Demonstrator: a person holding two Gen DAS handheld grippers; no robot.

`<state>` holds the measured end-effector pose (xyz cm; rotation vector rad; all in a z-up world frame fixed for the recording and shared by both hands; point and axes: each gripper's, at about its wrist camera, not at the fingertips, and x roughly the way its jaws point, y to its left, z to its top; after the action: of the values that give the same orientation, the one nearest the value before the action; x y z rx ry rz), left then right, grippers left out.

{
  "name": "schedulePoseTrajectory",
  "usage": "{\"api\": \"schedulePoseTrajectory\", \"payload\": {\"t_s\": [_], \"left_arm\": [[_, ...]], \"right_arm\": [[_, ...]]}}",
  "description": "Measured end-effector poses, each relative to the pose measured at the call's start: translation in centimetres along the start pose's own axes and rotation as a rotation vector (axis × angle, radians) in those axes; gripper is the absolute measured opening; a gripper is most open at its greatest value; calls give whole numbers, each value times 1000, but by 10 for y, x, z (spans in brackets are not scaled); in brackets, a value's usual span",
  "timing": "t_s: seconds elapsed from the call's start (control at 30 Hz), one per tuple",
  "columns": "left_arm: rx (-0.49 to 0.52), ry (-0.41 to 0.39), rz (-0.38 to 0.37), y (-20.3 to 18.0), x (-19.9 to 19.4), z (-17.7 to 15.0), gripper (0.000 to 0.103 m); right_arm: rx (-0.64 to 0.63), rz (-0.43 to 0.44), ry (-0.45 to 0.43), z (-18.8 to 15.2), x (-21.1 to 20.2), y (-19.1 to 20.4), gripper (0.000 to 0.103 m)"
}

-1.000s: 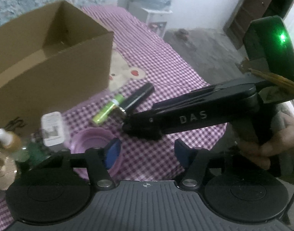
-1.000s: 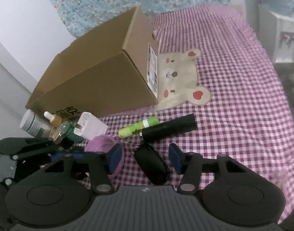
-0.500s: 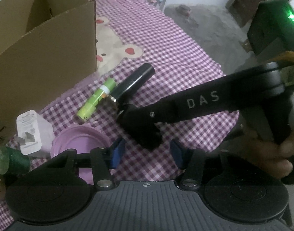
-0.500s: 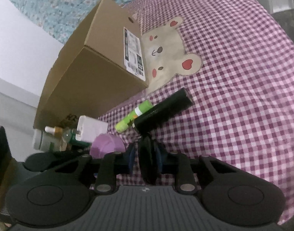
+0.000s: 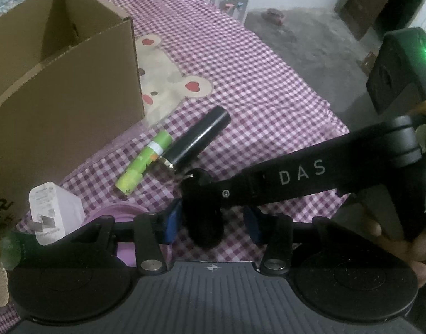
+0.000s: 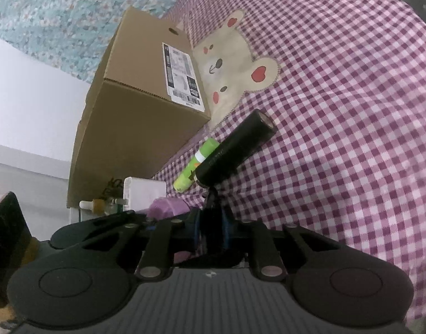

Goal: Organize rigid objects
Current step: 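Carry the black oval object into the cardboard box and open the right tool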

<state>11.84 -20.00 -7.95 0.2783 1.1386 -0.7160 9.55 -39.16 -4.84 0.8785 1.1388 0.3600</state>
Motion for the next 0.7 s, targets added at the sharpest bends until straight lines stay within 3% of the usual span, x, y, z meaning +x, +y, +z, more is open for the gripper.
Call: {"api": "schedulePoseTrajectory", "payload": {"t_s": [0.33, 0.7], "left_arm": [[30, -106, 0, -19, -37, -4, 47], [-44, -320, 71, 1, -130, -11, 47]], "right_arm": [[-86, -62, -69, -15, -26, 35, 17], [-297, -49, -131, -16, -51, 134, 17]]}}
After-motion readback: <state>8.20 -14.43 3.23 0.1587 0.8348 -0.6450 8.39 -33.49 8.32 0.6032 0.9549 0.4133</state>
